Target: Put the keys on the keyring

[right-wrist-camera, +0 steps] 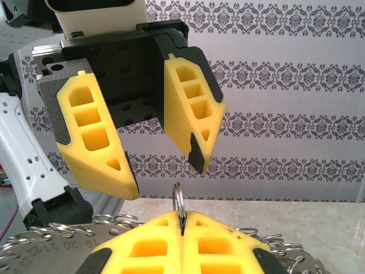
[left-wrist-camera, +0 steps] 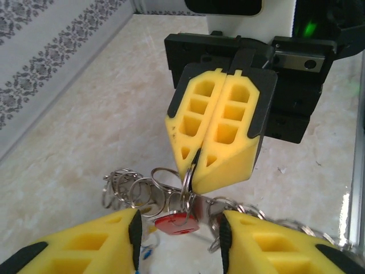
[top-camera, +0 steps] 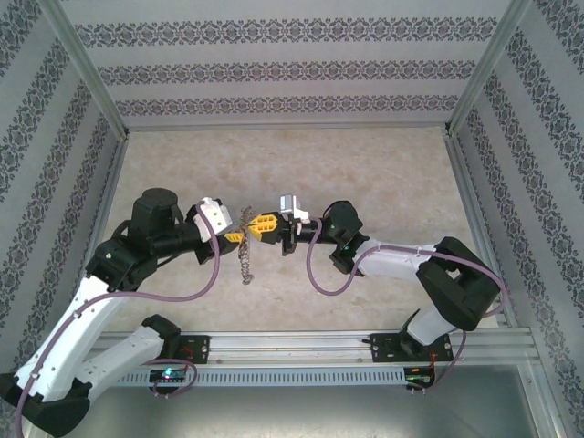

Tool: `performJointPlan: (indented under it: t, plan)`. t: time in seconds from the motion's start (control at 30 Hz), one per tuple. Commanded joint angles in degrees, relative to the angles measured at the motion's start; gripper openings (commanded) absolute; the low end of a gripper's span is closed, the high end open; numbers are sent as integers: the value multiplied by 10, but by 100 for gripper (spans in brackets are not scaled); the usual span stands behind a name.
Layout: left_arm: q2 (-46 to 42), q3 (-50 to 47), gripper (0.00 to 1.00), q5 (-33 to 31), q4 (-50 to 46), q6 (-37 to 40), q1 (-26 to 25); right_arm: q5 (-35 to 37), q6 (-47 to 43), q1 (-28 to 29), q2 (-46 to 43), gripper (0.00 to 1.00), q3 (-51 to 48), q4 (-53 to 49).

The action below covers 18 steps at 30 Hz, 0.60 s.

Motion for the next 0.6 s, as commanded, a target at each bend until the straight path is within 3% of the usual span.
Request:
performJointPlan:
  t: [0.0,0.23,0.3,0.43,0.5,0.57]
  plan:
    - [0,-14,44,-10,32,-10,-4,-18,-8,6,-1,0,5,40]
    - [41,-12,37,25,56,-19,-4,-23,-17,10,-2,0,9,28]
    - [43,-10,29,32,59,-19,-4,-22,-22,12,-2,0,9,22]
    - [50,-1,0,39,41,-7,-4,-16,-26,13,-1,0,9,19]
    - [53,8,0,40,20,5,-4,-15,-41,13,-2,0,9,0]
    - [59,19,0,35,-6,16,-4,-20,-84,11,-11,9,7,-53]
